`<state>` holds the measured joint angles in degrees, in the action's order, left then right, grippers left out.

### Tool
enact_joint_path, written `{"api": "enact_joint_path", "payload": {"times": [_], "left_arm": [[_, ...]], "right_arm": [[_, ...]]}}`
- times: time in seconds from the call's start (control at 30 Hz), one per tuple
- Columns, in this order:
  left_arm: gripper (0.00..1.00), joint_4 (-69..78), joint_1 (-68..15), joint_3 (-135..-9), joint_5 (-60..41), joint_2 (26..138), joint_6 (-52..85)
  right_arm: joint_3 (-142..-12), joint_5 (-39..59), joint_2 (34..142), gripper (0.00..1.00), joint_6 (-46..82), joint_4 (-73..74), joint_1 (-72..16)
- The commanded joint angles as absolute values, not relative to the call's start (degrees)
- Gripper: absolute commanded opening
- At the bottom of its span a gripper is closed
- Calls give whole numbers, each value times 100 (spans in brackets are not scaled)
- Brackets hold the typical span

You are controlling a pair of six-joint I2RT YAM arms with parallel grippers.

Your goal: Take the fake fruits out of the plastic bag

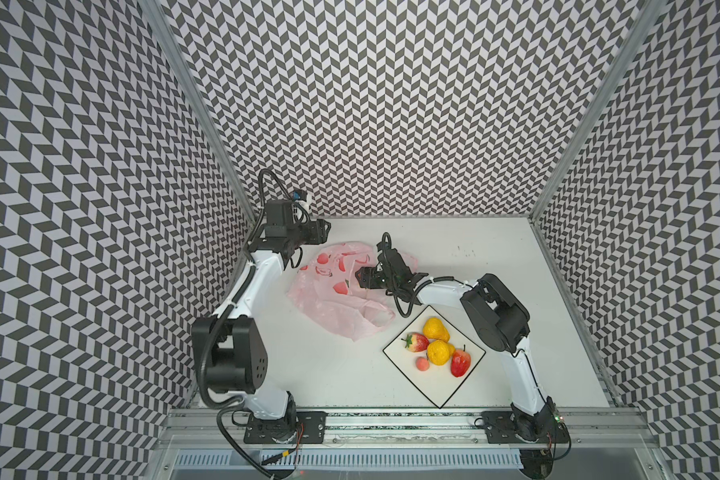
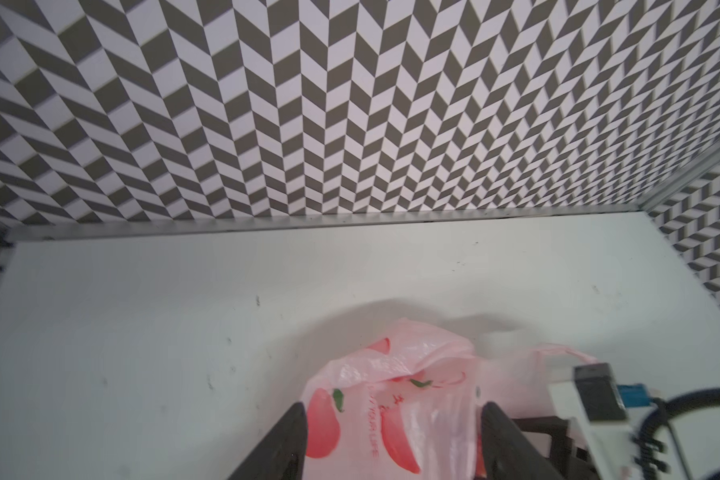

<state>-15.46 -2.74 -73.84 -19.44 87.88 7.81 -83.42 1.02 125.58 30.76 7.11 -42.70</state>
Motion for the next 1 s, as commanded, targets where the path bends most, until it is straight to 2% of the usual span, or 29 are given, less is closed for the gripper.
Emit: {"api": "enact_joint_path", "payload": {"times": [0.0,0.17,0.37,0.5,0.63,0.8,0.97], "left_arm": [[63,-932,-470,-6323,-2144,7980,1785],[61,-472,-1018,-4828,-1925,7089,2593],[60,-35,-1195,-3698,-1664,6774,3344],[69,-90,-1221,-3364,-1183,6649,3786],[73,-46,-1248,-3209,-1128,6688,4061],[74,52,-1283,-3079,-1102,6637,4225],[73,186,-1292,-2973,-1099,6720,4225]], "right_arm": [[-8351,-389,12076,84,2510,549,-4430],[-8186,-657,11923,78,2434,518,-4534],[-8289,-723,12106,68,2555,577,-4570],[-8615,-874,12443,67,2562,442,-4570],[-8941,-834,12764,68,2566,234,-4597],[-9094,-858,13000,68,2588,161,-4666],[-9333,-907,13254,64,2592,20,-4711]]}}
